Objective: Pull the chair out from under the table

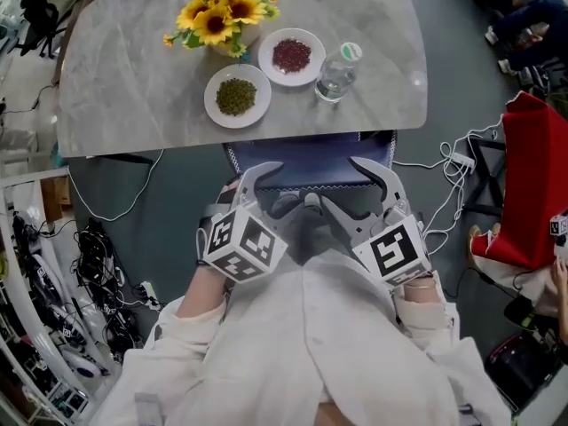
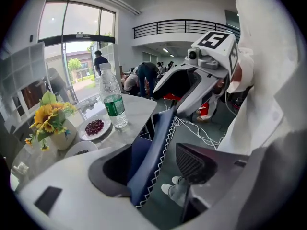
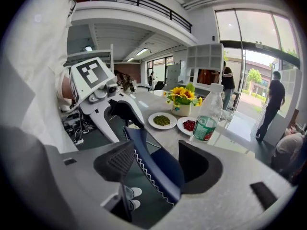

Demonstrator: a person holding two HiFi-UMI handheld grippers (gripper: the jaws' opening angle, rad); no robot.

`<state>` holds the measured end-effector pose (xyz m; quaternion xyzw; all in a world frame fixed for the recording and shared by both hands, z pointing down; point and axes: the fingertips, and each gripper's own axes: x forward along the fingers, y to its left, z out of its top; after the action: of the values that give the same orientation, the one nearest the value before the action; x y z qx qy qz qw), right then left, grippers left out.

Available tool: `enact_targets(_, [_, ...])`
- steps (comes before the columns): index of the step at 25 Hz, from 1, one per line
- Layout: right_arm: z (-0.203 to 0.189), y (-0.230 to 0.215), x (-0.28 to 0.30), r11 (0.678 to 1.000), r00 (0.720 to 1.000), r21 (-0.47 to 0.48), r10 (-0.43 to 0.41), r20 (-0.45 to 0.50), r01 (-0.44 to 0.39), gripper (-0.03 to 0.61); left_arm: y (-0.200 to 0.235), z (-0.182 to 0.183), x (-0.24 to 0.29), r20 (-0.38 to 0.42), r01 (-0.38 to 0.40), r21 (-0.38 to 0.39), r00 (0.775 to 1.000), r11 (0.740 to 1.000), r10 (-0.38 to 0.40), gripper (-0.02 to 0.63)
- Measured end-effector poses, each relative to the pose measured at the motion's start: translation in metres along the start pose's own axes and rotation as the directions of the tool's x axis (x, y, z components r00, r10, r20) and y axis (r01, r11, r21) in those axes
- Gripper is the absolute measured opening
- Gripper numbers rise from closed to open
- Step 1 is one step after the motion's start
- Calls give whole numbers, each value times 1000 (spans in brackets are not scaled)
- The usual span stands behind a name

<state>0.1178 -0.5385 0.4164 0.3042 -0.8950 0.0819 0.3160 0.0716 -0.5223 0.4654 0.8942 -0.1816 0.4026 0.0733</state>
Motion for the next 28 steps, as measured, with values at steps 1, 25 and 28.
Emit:
enact_targets(1, [-5,2,3,1000,1000,-26,10,-21,-10,252,-1,-3,3,-16,3,11,1000,1000,-3,279])
enact_targets(25, [-94,5,53,907,915,-379,17,-404,-184,272,2,-41,54,-207,132,148,973,980,-100,288])
enact_targets(28, [-101,7,58,882,899,-417,16,-438,-219,272,4,-43,59,-226,132,163,970,978,-93,288])
